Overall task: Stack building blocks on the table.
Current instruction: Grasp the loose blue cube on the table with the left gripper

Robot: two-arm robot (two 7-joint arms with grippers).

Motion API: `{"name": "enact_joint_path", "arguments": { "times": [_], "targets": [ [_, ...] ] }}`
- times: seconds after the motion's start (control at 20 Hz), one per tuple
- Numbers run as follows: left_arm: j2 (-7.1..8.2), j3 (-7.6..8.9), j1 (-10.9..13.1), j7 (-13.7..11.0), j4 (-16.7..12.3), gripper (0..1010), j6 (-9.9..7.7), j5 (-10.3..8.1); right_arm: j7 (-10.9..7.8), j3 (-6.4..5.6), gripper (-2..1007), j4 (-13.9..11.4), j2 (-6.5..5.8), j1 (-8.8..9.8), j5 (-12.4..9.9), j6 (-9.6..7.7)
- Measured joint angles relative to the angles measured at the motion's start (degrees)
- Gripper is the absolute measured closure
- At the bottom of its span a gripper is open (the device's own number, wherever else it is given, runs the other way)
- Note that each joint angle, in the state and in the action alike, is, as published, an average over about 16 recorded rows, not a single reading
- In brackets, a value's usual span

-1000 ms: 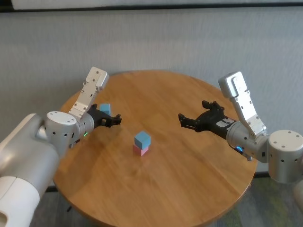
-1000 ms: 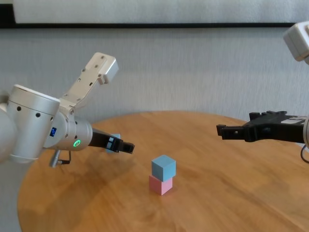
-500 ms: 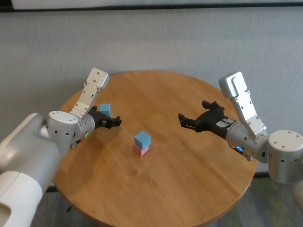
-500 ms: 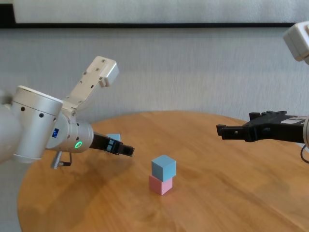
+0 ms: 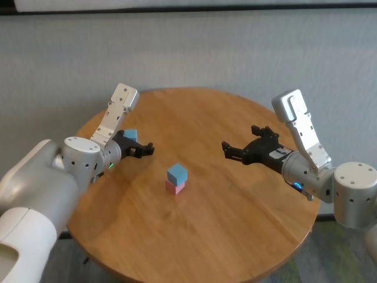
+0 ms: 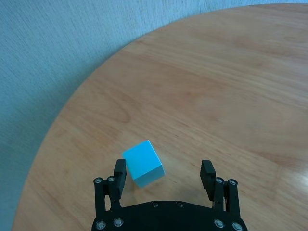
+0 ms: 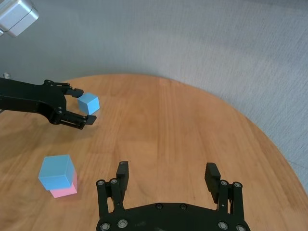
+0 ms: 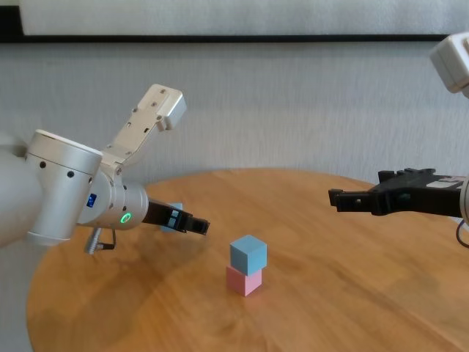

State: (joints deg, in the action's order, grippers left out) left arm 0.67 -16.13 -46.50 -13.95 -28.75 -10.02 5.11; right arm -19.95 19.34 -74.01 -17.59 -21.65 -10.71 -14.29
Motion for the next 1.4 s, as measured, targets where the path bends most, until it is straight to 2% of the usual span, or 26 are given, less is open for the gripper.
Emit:
{"name": "enact_joint_path", "arguments": {
  "times": [0.9, 1.4],
  "targets": [
    [-0.90, 0.34, -3.86, 0.87, 7.77, 10, 3.88, 0.76, 0.00, 0.00, 5, 0.00, 0.00, 0.00, 0.00, 0.00],
    [-1.31, 0.84, -4.95, 1.28, 10.17, 10, 5.30, 1.01, 0.00, 0.00, 4, 0.00, 0.00, 0.00, 0.00, 0.00]
  ]
}}
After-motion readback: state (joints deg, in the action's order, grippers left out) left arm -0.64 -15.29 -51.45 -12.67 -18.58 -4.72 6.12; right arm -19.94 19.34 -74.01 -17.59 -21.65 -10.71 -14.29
